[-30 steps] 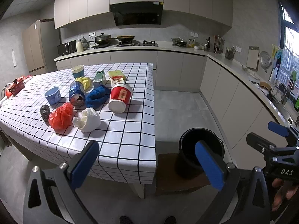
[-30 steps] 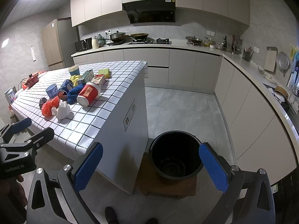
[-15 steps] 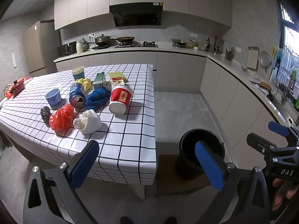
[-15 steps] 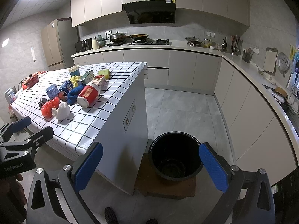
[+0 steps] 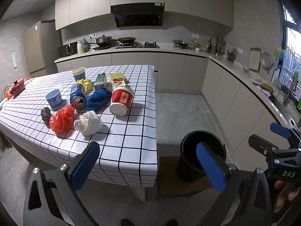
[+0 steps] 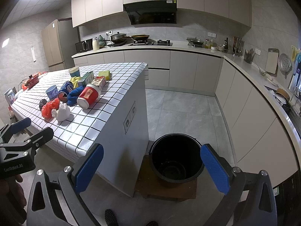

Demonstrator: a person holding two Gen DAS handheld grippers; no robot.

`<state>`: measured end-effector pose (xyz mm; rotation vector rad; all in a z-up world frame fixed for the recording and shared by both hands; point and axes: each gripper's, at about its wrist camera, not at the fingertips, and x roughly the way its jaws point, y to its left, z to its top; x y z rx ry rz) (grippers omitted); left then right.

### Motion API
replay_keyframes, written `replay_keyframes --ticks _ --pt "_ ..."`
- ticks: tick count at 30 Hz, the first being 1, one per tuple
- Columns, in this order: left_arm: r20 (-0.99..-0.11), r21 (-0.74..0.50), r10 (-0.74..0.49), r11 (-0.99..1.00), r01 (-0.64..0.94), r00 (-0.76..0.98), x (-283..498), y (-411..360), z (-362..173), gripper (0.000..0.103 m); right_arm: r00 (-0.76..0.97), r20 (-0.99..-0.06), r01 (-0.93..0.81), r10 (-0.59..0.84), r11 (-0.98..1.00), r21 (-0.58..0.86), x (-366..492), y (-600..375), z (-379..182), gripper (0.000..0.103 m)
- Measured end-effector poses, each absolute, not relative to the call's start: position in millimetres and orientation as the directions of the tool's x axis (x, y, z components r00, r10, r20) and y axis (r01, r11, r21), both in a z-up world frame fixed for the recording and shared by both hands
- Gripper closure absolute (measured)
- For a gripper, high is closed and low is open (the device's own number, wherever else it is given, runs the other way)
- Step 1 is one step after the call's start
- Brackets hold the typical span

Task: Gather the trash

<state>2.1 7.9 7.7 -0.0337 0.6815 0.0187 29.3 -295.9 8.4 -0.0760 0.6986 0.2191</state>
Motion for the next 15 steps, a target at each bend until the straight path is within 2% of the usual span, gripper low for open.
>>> replay_keyframes --ticks 15 --pt "-0.632 -0.026 0.008 0.999 -0.032 0.775 3.0 8.1 7.1 0.0 0.745 -0.645 -0.225 0.172 0.974 0.001 29.2 -295.1 7.5 0.0"
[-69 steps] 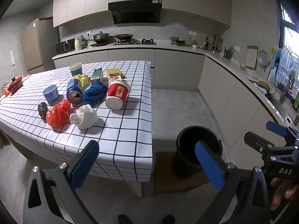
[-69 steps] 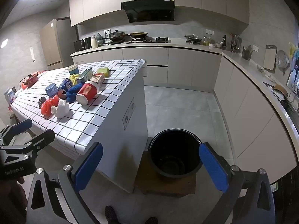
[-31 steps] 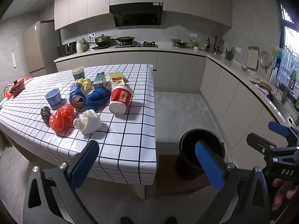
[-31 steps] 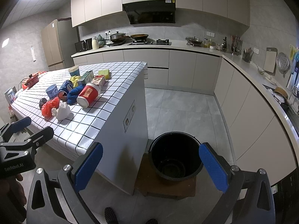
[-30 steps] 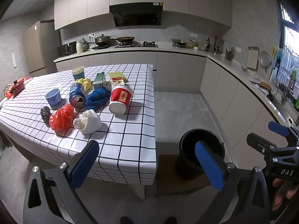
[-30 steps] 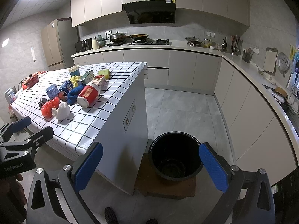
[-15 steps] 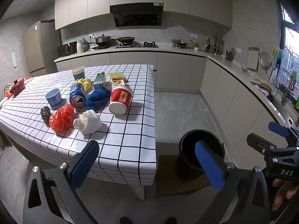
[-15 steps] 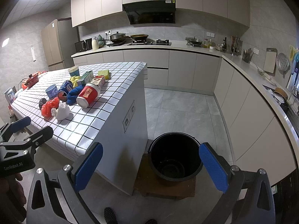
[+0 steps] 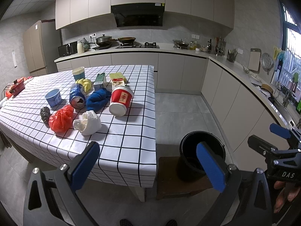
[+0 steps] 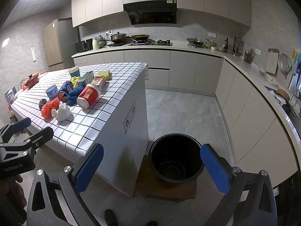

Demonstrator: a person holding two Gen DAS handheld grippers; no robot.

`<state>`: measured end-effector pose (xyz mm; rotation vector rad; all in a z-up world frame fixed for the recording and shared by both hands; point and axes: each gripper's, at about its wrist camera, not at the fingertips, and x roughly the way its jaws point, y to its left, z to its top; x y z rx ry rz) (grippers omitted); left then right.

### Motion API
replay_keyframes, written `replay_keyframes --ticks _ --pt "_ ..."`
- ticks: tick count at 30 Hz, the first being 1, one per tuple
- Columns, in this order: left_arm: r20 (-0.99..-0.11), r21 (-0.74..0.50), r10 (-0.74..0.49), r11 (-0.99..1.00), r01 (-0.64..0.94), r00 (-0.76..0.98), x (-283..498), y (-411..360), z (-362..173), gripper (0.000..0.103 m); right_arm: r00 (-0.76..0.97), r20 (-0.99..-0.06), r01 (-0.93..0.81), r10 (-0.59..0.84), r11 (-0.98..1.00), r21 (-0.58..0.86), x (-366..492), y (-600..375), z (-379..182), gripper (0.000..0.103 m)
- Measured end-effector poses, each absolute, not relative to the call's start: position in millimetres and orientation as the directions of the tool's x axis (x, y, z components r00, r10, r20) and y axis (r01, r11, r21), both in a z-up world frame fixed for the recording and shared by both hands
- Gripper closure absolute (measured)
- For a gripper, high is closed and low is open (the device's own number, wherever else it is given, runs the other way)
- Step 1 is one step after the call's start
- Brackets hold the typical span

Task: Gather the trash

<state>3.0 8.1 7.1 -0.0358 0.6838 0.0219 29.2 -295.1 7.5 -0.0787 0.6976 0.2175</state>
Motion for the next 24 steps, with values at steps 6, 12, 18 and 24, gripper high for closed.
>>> replay_keyframes --ticks 6,12,18,24 --pt "-0.63 -0.029 0.011 0.999 -0.038 0.776 4.2 6.3 7.6 0.0 0.745 -0.644 -0.227 0.174 0.974 0.001 29.2 -294.4 8.0 0.0" --pt "-0.629 -0.032 0.017 0.998 -0.048 0.777 4.5 9.0 7.3 0.0 0.744 -0.644 -0.229 0.177 0.973 0.004 30.8 -296.1 8.0 0.0" --pt "-0.629 -0.039 0.022 0.997 -0.06 0.777 6.0 12.8 5.8 0.0 0.744 -0.644 -0.236 0.18 0.972 -0.001 32.6 -296.6 8.5 0.0" --pt "-0.63 -0.039 0.025 0.997 -0.064 0.776 6.3 13.6 5.1 0.0 0.743 -0.644 -0.238 0.182 0.971 0.0 34.0 -297.1 7.8 0.0"
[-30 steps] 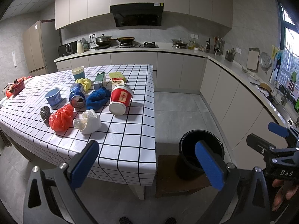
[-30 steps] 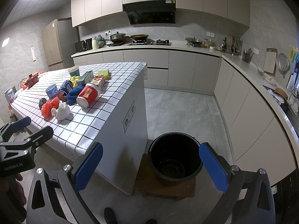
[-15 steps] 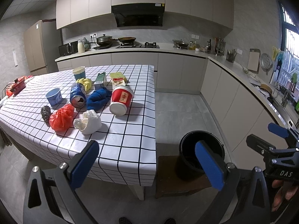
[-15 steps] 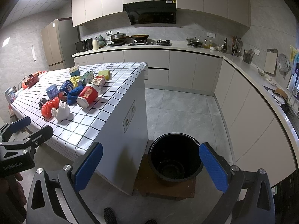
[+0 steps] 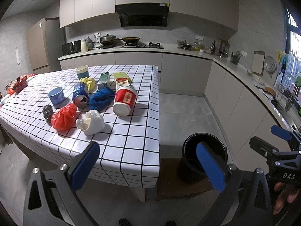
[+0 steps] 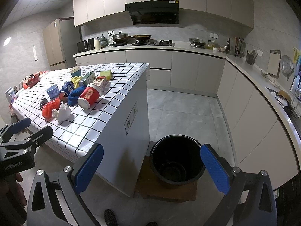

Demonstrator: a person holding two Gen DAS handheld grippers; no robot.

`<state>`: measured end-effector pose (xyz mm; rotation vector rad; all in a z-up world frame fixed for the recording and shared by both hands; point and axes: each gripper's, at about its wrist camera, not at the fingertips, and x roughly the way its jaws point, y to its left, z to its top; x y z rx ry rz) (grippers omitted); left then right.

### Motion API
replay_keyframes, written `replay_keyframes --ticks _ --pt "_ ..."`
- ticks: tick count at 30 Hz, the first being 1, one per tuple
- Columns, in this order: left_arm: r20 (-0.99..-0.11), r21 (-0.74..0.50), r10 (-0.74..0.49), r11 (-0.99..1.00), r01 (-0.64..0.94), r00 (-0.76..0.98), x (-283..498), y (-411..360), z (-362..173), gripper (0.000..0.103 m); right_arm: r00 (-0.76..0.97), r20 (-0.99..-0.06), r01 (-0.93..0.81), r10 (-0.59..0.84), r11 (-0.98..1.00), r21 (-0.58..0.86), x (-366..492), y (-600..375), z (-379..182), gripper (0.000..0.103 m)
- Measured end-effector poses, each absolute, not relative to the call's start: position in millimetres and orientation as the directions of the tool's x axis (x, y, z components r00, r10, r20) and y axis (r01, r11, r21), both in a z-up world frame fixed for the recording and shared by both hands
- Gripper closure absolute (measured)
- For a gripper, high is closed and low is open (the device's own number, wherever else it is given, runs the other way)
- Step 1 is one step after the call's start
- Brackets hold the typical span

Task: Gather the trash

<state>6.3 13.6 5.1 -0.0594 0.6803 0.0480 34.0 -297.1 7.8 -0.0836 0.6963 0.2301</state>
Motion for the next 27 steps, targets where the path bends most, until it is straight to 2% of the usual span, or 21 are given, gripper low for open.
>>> replay_keyframes --ticks 15,24,27 --pt "-0.638 -0.046 0.091 0.987 -0.156 0.765 8.4 36.2 1.7 0.0 0.718 -0.659 -0.278 0.225 0.96 0.026 50.8 -291.7 1.1 0.0" --pt "-0.655 -0.151 0.107 0.951 -0.268 0.748 6.9 93.0 -5.5 0.0 0.703 -0.648 -0.352 0.293 0.935 0.042 68.8 -266.9 -2.9 0.0" --pt "-0.655 -0.144 0.147 0.939 -0.313 0.742 3.5 106.1 -7.3 0.0 0.701 -0.641 -0.379 0.313 0.924 0.037 72.4 -254.1 -1.7 0.0"
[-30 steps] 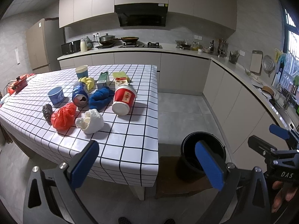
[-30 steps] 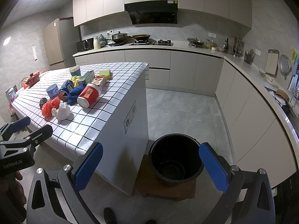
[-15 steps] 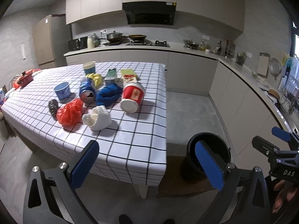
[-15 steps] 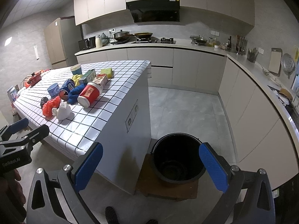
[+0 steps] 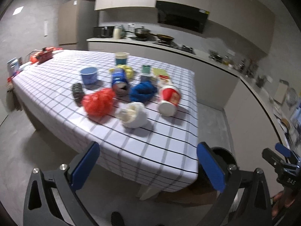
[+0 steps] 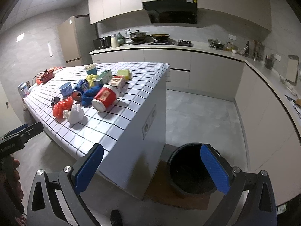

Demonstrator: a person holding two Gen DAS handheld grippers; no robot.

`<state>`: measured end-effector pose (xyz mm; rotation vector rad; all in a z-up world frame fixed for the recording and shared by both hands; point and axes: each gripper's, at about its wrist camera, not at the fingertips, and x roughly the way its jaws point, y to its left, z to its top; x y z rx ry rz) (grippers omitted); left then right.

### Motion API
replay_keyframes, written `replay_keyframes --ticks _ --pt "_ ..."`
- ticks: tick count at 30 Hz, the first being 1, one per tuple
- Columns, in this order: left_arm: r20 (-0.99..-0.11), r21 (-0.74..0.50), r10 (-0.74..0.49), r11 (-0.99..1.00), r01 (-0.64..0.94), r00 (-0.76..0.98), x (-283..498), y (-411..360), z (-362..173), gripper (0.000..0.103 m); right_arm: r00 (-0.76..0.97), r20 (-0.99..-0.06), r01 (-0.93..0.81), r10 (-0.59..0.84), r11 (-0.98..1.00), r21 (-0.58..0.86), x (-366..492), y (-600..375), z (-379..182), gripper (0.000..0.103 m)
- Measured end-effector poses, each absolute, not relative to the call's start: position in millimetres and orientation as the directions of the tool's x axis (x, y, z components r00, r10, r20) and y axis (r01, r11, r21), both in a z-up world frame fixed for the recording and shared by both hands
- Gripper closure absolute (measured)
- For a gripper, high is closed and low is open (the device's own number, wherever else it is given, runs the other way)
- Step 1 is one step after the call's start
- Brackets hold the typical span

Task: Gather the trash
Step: 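Move both tools toward the red bag and red paper cup on the table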

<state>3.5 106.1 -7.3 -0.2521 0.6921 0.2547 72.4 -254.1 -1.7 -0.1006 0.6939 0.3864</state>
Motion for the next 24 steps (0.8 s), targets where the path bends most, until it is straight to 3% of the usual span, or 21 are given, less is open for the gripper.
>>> replay_keyframes --ticks 15,24 --pt "-0.656 -0.211 0.173 0.893 -0.398 0.735 -14.7 175.1 -21.2 0.003 0.666 -0.628 -0.508 0.402 0.861 0.012 88.6 -162.2 -4.8 0.0" --pt "-0.648 -0.154 0.21 0.905 -0.396 0.732 8.2 213.5 -28.4 0.007 0.668 -0.628 -0.505 0.399 0.863 0.012 113.6 -118.4 -12.1 0.0"
